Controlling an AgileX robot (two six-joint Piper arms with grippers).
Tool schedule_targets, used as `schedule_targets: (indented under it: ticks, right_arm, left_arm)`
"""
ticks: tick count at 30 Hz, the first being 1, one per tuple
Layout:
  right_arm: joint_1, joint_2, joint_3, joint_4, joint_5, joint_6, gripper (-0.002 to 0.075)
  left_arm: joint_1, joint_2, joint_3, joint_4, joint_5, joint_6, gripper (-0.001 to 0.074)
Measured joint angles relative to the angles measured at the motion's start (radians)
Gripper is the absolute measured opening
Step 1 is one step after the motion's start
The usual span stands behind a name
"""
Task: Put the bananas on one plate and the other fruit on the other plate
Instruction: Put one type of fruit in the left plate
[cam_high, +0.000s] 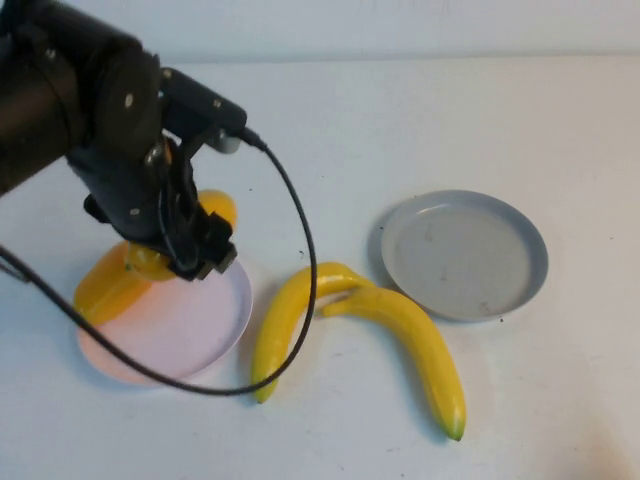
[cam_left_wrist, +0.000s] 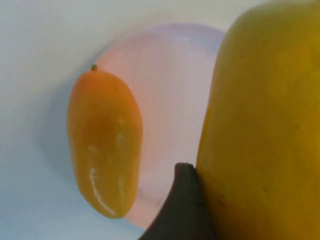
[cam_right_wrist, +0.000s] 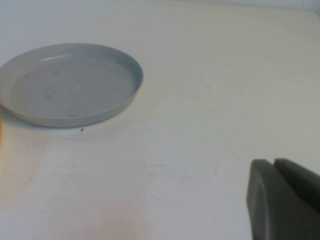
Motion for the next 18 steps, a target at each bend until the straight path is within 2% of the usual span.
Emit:
schedule_targets:
  ticks: [4,7,18]
  right_arm:
    - [0.0,0.0,0.0,0.0,0.0,0.0,-0.0017]
    - [0.0,0.0,0.0,0.0,0.0,0.0,-0.0017]
    - [0.0,0.0,0.0,0.0,0.0,0.0,-0.0017]
  left_arm:
    - [0.0,-0.05,0.201,0.035,-0.155,-0.02,0.0517]
    - [0.0,-0.038,0.291,0.045,-0.262,-0.023,0.0517]
    - [0.049,0.092,0.313,0.048,-0.379,-0.031,0.0517]
